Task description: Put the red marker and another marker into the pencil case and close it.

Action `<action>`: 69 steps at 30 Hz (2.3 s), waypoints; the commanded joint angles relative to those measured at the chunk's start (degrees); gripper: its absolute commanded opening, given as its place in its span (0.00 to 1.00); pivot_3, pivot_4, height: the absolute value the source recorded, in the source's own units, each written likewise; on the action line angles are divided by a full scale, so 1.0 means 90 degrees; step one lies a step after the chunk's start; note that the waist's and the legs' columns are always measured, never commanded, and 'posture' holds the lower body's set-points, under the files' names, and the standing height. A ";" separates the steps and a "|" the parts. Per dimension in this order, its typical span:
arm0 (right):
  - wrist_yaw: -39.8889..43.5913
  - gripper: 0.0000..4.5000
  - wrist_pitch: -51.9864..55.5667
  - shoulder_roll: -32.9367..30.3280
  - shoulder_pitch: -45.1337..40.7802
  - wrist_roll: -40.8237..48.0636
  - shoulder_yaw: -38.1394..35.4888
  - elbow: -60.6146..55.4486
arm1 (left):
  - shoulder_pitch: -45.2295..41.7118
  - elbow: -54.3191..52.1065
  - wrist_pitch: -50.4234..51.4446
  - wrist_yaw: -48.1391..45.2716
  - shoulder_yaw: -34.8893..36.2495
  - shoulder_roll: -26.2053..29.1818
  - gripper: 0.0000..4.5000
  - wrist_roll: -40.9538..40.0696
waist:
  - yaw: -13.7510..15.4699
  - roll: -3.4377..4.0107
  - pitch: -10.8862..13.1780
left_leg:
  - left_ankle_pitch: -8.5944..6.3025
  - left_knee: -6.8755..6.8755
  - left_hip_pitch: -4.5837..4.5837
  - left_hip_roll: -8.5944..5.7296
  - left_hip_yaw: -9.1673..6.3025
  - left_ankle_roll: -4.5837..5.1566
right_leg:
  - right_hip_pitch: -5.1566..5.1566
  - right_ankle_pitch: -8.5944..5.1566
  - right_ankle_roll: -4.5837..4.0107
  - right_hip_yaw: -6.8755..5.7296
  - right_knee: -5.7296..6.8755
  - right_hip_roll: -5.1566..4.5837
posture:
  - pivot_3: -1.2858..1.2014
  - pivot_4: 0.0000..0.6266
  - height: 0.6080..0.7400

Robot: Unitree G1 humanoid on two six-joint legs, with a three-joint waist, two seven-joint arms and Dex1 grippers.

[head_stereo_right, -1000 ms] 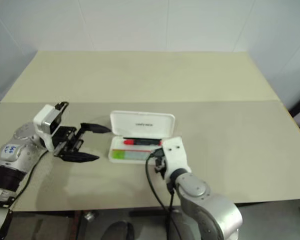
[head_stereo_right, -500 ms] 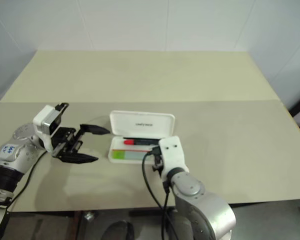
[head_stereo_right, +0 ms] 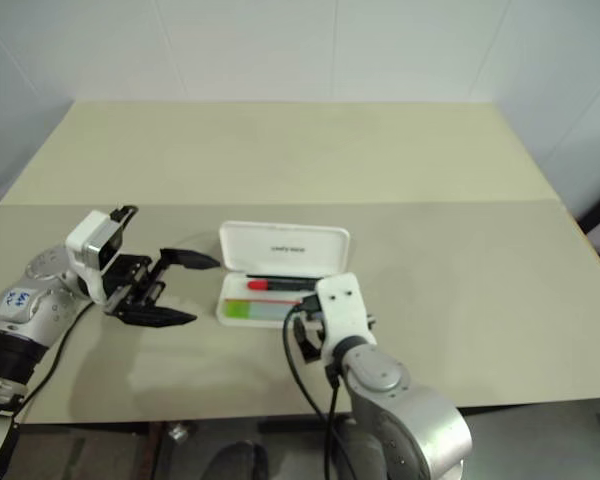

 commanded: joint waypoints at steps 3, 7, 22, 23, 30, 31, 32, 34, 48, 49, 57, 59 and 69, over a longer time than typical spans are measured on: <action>0.0833 0.99 -0.0063 -0.0481 -0.0182 0.0337 -0.0429 -0.0516 | -0.0012 -0.0005 -0.0102 -0.0713 0.0219 -0.0092 1.00 -0.0037 | 0.0010 0.0000 0.0000 | 0.0000 0.0000 -0.0001 0.0000 0.0001 0.0000 | 0.0001 0.0000 0.0000 0.0000 0.0000 0.0000 | 0.52 0.24 1.00; 0.1763 0.99 -0.0233 -0.1112 0.0009 0.0910 -0.1039 -0.0797 | -0.0058 0.0114 -0.0143 -0.0713 0.0387 -0.0258 1.00 0.0077 | 0.0023 -0.0001 0.0000 | -0.0001 0.0000 -0.0004 0.0000 -0.0001 0.0001 | 0.0001 0.0005 0.0009 -0.0001 0.0003 0.0001 | 0.52 0.24 1.00; 0.4892 0.99 -0.4413 -0.4206 0.1458 0.1919 -0.2882 0.0317 | -0.1182 0.1662 -0.0840 -0.0552 0.1554 -0.1492 1.00 0.1624 | 0.0021 -0.0008 -0.0002 | -0.0001 0.0004 0.0034 -0.0006 -0.0004 0.0005 | 0.0048 0.0013 0.0023 0.0000 -0.0027 0.0004 | 0.52 0.24 1.00; 0.5054 0.99 -0.4690 -0.4223 0.1414 0.1989 -0.2981 0.0435 | -0.1286 0.1792 -0.0899 -0.0561 0.1604 -0.1553 1.00 0.1709 | 0.0030 -0.0008 -0.0002 | 0.0000 0.0004 0.0034 -0.0006 -0.0003 0.0006 | 0.0048 0.0013 0.0023 0.0000 -0.0026 0.0004 | 0.52 0.24 1.00; 0.5955 0.99 -0.5800 -0.4619 0.1372 0.2180 -0.3244 0.1046 | -0.1801 0.2545 -0.1255 -0.0361 0.1843 -0.1806 1.00 0.2341 | 0.0053 -0.0009 -0.0001 | 0.0003 0.0007 0.0034 -0.0008 -0.0009 0.0008 | 0.0060 0.0041 0.0072 0.0000 -0.0031 0.0003 | 0.52 0.24 1.00; 0.6003 0.99 -0.5912 -0.4685 0.1299 0.2152 -0.3256 0.1195 | -0.1873 0.2658 -0.1317 -0.0329 0.1866 -0.1834 1.00 0.2425 | 0.0054 -0.0009 -0.0001 | 0.0003 0.0007 0.0034 -0.0008 -0.0009 0.0009 | 0.0063 0.0041 0.0073 0.0000 -0.0031 0.0003 | 0.52 0.24 1.00; 0.6032 0.99 -0.5996 -0.4735 0.1246 0.2131 -0.3261 0.1307 | -0.1928 0.2743 -0.1363 -0.0316 0.1890 -0.1859 1.00 0.2491 | 0.0056 -0.0009 -0.0001 | 0.0002 0.0007 0.0032 -0.0008 -0.0010 0.0009 | 0.0064 0.0044 0.0078 0.0000 -0.0031 0.0003 | 0.52 0.24 1.00; 0.6085 0.99 -0.6245 -0.4914 0.1074 0.1879 -0.3198 0.1649 | -0.2107 0.2996 -0.1473 -0.0217 0.1924 -0.1906 1.00 0.2691 | 0.0057 -0.0009 -0.0001 | 0.0001 0.0007 0.0030 -0.0008 -0.0009 0.0011 | 0.0068 0.0047 0.0084 0.0000 -0.0031 0.0002 | 0.52 0.24 1.00; 0.6944 1.00 -0.7480 -0.5098 0.1027 0.2370 -0.3728 0.2578 | -0.3429 0.5148 -0.1631 0.1170 0.1908 -0.2036 0.56 0.4336 | 0.0075 -0.0011 0.0000 | -0.0003 0.0008 0.0031 -0.0012 -0.0008 0.0017 | 0.0080 0.0055 0.0097 -0.0006 -0.0044 0.0001 | 0.52 0.24 1.00; 0.7067 1.00 -0.7551 -0.5183 0.1039 0.2332 -0.3735 0.2692 | -0.3516 0.5280 -0.1666 0.1133 0.1905 -0.2034 0.48 0.4427 | 0.0076 -0.0012 0.0001 | -0.0002 0.0009 0.0030 -0.0011 -0.0009 0.0017 | 0.0080 0.0056 0.0098 -0.0007 -0.0044 0.0002 | 0.52 0.24 1.00; 0.7369 1.00 -0.7951 -0.5485 0.0793 0.2239 -0.3827 0.3376 | -0.4099 0.6075 -0.1707 0.1391 0.1818 -0.2135 0.00 0.5196 | 0.0070 -0.0012 0.0002 | -0.0002 0.0009 0.0032 -0.0011 -0.0007 0.0017 | 0.0080 0.0056 0.0099 -0.0007 -0.0042 0.0002 | 0.52 0.24 1.00; 0.7343 1.00 -0.7961 -0.5499 0.0763 0.2231 -0.3799 0.3403 | -0.4132 0.6156 -0.1741 0.1326 0.1772 -0.2172 0.00 0.5370 | 0.0076 -0.0012 0.0002 | -0.0002 0.0009 0.0032 -0.0011 -0.0007 0.0016 | 0.0079 0.0056 0.0099 -0.0008 -0.0041 0.0002 | 0.52 0.24 1.00; 0.7289 1.00 -0.7922 -0.5602 0.0988 0.2238 -0.4019 0.3261 | -0.4225 0.6396 -0.1131 0.0417 0.1755 -0.2531 0.00 0.5786 | 0.0134 -0.0012 0.0002 | -0.0002 0.0010 0.0031 -0.0011 -0.0006 0.0016 | 0.0079 0.0057 0.0100 -0.0008 -0.0041 0.0002 | 0.52 0.24 1.00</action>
